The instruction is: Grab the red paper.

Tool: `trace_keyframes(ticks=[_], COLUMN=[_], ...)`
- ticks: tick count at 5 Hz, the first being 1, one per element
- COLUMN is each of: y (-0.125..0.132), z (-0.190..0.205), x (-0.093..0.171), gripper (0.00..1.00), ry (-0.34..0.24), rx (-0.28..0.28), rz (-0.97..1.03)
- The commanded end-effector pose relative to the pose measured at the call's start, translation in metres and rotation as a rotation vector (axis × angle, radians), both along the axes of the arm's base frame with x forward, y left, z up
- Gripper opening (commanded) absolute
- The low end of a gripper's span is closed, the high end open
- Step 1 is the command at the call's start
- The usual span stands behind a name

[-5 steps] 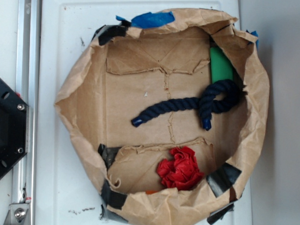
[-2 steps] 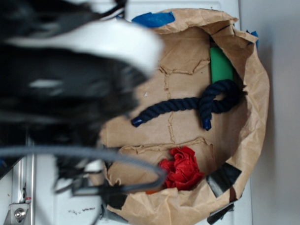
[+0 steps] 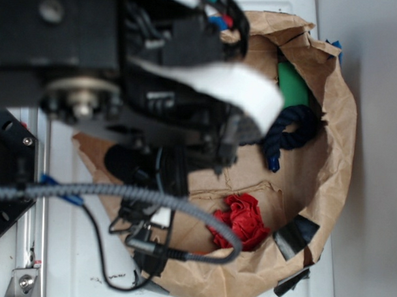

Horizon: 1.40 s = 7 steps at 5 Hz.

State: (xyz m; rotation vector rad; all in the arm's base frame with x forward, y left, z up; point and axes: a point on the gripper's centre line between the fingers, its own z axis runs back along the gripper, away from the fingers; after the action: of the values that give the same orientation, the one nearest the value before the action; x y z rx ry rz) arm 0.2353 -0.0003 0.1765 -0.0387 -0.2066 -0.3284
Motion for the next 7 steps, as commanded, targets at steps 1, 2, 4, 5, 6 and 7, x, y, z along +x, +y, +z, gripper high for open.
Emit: trace_keyframes(ticks=[1, 2, 4, 5, 6, 7], y=[-0.003, -0.003, 0.001, 0.002, 0.0, 0.009], z=[0.013, 0.013, 0.002, 0.008, -0.005, -0.039], x=[0.003, 0.003, 0.022, 0.025, 0.034, 0.043], gripper=[1.0, 1.0, 1.0, 1.0, 1.0, 1.0], ry=[-0.059, -0.059, -0.172, -0.176, -0.137, -0.07], rx=[0.005, 0.005, -0.265, -0.312, -0.279, -0.253], rz=[-0.004, -0.004, -0.516, -0.691, -0.701, -0.728])
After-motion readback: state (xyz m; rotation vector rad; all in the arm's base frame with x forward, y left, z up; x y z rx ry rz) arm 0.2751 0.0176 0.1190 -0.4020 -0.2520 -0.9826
